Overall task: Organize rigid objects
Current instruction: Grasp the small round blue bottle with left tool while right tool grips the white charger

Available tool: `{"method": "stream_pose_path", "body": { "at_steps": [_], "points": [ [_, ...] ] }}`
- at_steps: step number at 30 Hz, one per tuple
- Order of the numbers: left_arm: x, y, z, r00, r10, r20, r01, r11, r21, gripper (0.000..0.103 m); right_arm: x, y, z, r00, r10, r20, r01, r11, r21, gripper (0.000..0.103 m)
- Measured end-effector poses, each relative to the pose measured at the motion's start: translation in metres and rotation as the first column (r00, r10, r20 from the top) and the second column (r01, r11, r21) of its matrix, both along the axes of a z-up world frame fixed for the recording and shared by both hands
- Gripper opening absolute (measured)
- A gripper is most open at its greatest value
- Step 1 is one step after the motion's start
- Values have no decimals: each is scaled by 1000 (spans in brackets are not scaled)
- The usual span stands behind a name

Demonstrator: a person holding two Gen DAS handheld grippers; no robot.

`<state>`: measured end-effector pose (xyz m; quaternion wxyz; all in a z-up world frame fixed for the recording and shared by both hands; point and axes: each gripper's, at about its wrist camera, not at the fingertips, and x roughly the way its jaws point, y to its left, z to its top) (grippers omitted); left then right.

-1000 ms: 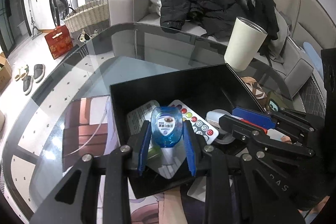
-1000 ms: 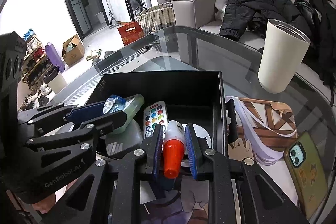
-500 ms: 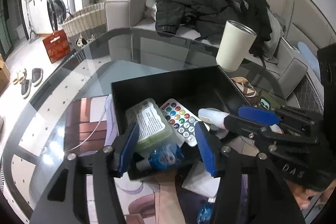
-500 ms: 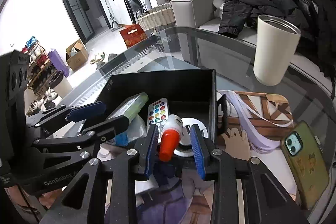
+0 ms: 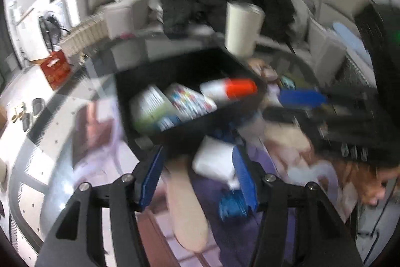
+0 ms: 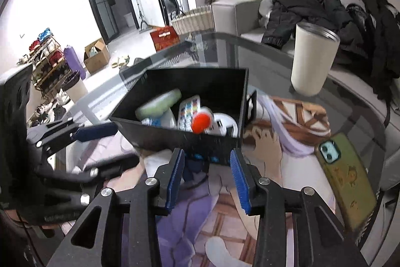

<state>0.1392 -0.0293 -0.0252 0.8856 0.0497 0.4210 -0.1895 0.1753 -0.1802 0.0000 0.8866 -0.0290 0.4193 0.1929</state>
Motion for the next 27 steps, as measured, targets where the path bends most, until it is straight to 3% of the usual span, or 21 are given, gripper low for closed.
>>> {"method": "stream_pose_path", "body": {
  "at_steps": [4, 9, 12, 17, 20, 27],
  "points": [
    [-9, -11, -24, 991, -71, -113, 72, 997, -2, 56, 2, -2, -10, 1000, -7, -23, 6, 1000, -18, 39],
    [-12, -19, -35, 985, -96, -142, 103, 994, 46, 55, 0, 8, -20, 998, 29, -48, -30, 999, -33, 39],
    [-14, -18, -37, 983, -101, -155, 111, 992, 58, 32, 1, 17, -24, 997, 49, -65, -51, 998, -33, 39],
    [-18, -7, -38, 982, -99, -162, 109, 993, 55, 32, 3, 35, -33, 993, 83, -89, -87, 995, -48, 41],
    [-19, 6, -37, 984, -76, -161, 86, 995, 57, 32, 3, 46, -39, 988, 109, -110, -113, 993, -32, 52],
    [-25, 33, -39, 987, -8, -159, 18, 998, 65, 32, 7, 74, -52, 981, 136, -135, -144, 989, -45, 54]
  ]
}}
